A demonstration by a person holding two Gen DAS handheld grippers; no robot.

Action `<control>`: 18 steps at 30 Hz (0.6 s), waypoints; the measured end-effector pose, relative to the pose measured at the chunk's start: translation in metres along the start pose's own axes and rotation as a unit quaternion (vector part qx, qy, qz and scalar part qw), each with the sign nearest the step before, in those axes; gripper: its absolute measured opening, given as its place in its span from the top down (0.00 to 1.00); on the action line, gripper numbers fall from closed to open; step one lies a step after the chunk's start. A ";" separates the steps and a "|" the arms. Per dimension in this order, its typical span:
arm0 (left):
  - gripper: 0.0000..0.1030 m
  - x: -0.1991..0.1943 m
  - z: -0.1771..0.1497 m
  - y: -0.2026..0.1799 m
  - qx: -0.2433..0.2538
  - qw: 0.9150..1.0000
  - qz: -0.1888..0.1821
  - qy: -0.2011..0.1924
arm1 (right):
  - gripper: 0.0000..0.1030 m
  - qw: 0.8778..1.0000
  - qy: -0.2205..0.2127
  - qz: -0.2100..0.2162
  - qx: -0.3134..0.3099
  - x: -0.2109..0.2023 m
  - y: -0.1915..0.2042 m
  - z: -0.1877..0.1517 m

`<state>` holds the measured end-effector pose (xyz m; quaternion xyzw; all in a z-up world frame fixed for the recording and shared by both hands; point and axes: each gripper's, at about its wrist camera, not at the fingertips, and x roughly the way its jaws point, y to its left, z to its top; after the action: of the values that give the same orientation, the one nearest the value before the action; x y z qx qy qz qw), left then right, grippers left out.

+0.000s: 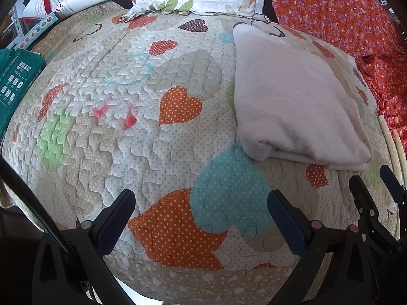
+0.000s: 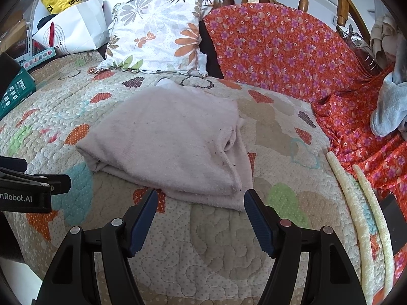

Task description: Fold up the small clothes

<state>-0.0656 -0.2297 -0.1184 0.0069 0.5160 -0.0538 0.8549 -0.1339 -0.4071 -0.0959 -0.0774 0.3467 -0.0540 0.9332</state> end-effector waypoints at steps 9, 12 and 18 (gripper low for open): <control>0.00 0.003 -0.001 0.000 -0.001 1.000 0.001 0.003 | 0.27 1.000 0.000 0.001 0.001 0.001 0.000 0.000; 0.00 0.005 -0.001 0.001 -0.001 1.000 0.001 0.005 | 0.27 1.000 -0.001 0.001 0.002 0.001 0.000 0.000; 0.00 0.007 -0.001 -0.001 -0.001 1.000 -0.001 0.009 | 0.27 1.000 0.000 0.003 0.003 0.001 0.000 0.000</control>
<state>-0.0631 -0.2310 -0.1249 0.0061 0.5236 -0.0542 0.8502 -0.1330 -0.4074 -0.0963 -0.0738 0.3469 -0.0523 0.9335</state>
